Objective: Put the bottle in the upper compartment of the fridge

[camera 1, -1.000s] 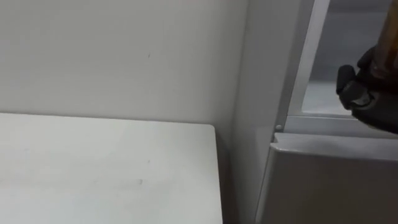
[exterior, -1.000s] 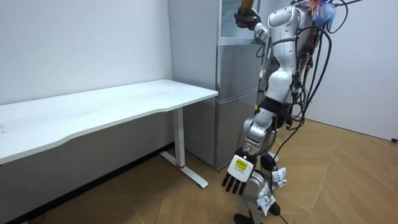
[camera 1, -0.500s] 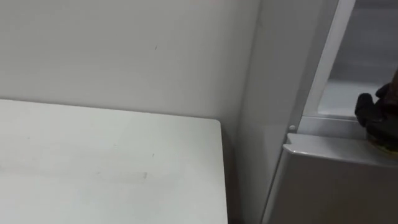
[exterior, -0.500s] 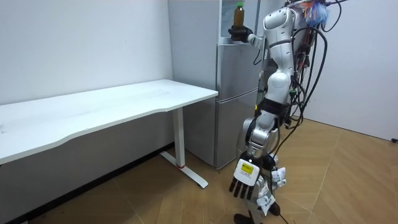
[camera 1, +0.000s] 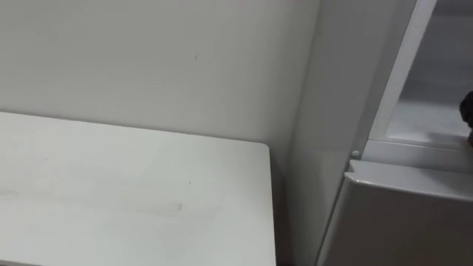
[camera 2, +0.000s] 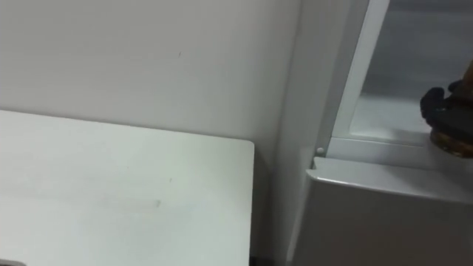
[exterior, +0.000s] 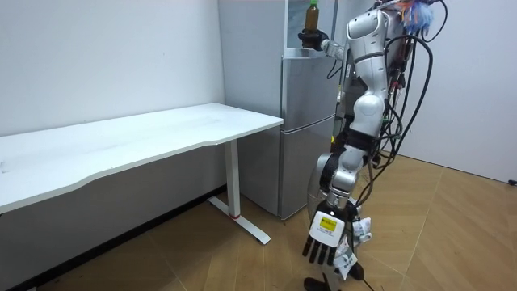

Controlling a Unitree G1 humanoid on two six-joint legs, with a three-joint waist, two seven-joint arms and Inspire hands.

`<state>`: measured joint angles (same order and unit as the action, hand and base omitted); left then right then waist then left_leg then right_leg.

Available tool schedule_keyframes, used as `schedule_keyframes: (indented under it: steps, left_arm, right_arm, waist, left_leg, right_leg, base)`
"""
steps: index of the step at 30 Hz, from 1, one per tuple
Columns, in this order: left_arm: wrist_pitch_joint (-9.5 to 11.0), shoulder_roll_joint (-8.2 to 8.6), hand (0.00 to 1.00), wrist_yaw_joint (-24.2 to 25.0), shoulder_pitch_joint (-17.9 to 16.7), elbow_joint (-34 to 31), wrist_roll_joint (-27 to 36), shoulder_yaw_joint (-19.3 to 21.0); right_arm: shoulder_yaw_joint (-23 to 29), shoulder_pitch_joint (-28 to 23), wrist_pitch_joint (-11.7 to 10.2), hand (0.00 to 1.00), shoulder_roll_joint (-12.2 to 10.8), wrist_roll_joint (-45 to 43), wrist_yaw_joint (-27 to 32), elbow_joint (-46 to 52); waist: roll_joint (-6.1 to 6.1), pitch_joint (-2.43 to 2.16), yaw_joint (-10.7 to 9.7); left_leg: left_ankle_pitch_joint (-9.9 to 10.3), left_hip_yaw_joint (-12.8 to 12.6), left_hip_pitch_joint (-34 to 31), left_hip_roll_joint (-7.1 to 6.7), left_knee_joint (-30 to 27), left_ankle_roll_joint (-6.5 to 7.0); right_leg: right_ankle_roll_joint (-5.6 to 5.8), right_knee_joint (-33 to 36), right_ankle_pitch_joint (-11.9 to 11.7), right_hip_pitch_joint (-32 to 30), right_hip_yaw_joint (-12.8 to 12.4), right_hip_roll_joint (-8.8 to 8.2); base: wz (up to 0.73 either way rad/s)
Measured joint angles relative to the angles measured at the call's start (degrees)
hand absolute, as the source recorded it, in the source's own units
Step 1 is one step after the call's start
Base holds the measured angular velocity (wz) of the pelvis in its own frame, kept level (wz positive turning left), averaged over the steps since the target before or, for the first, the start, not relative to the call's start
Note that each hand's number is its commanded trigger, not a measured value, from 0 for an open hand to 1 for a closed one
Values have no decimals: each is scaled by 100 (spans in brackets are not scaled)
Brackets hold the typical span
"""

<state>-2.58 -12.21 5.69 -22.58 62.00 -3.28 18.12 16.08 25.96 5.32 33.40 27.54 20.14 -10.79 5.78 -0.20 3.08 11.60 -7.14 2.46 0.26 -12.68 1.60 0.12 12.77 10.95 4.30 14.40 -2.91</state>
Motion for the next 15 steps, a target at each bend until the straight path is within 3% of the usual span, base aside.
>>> schedule_keyframes:
  steps: [3, 7, 13, 15]
  left_arm:
    - [0, -1, 0, 0, -43, -1, 5, 0]
    - [-2, -12, 0, 1, -68, -12, 0, 0]
    - [-119, -21, 0, 8, -90, -62, 30, -6]
    - [-185, -58, 0, 15, -86, -203, 27, -5]
  right_arm:
    - [-33, 70, 0, 100, 157, 108, 39, -43]
    - [-319, 373, 19, 100, 547, 485, 49, -508]
    - [-375, 440, 61, 100, 579, 763, 83, -801]
    - [-393, 440, 125, 100, 579, 791, 93, -974]
  waist:
    - [6, 3, 48]
    - [40, 6, 79]
    - [78, -4, 123]
    - [101, -22, 127]
  left_leg:
    - [1, 69, 14, 2, 0, 1]
    - [0, 122, 9, -2, 4, 0]
    - [0, 156, -38, -3, -11, -1]
    - [0, 239, -104, -11, -21, -1]
  right_leg:
    - [0, -17, 0, 54, 38, -1]
    - [1, -21, 1, 61, 115, -10]
    - [1, -31, 2, 62, 165, -13]
    - [2, -35, 2, 49, 310, -31]
  base:
    - [10]
    - [7]
    - [2]
    - [17]
